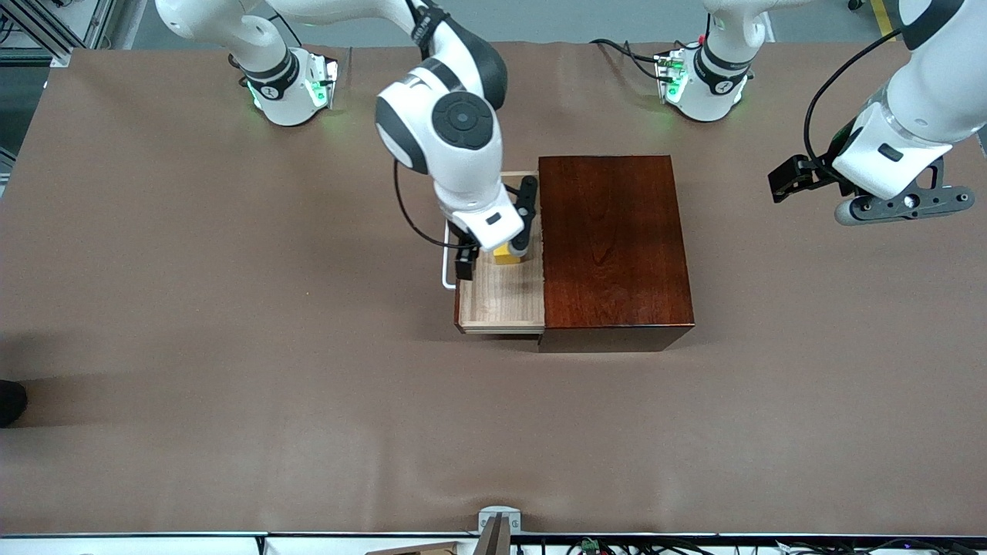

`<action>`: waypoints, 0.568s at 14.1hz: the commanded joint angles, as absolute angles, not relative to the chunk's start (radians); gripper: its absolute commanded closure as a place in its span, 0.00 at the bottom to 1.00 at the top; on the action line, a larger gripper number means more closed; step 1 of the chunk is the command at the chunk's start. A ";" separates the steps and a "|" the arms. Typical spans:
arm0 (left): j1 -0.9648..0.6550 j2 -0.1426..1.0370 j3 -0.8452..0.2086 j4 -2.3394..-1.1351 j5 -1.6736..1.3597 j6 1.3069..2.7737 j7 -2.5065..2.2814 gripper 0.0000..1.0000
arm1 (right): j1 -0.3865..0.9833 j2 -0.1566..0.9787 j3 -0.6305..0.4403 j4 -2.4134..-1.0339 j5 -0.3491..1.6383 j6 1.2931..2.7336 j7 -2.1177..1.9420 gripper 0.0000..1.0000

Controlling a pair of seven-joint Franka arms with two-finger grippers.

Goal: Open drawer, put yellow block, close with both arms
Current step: 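Withdraw the right gripper from the drawer toward its rest side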

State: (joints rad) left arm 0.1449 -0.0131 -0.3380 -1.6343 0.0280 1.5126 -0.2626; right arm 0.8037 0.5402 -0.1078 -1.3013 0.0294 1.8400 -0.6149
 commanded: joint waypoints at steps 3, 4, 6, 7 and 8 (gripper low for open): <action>0.156 -0.023 -0.342 -1.643 0.009 1.526 -0.244 0.00 | 0.709 0.494 -0.115 -1.324 0.012 1.833 -0.347 0.00; 0.156 -0.023 -0.341 -1.643 0.009 1.526 -0.244 0.00 | 0.703 0.495 -0.144 -1.324 0.011 1.838 -0.298 0.00; 0.156 -0.023 -0.341 -1.643 0.009 1.528 -0.244 0.00 | 0.690 0.500 -0.230 -1.322 0.011 1.848 -0.265 0.00; 0.158 -0.023 -0.341 -1.643 0.008 1.528 -0.244 0.00 | 0.672 0.503 -0.267 -1.322 0.014 1.867 -0.265 0.00; 0.160 -0.023 -0.339 -1.641 0.008 1.531 -0.244 0.00 | 0.634 0.503 -0.281 -1.322 0.017 1.877 -0.265 0.00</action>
State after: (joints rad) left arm 0.1452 -0.0131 -0.3367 -1.6345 0.0280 1.5169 -0.2626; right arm 0.6860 0.5139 -0.2537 -1.3079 0.0216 1.8545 -0.2939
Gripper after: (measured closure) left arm 0.000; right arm 0.000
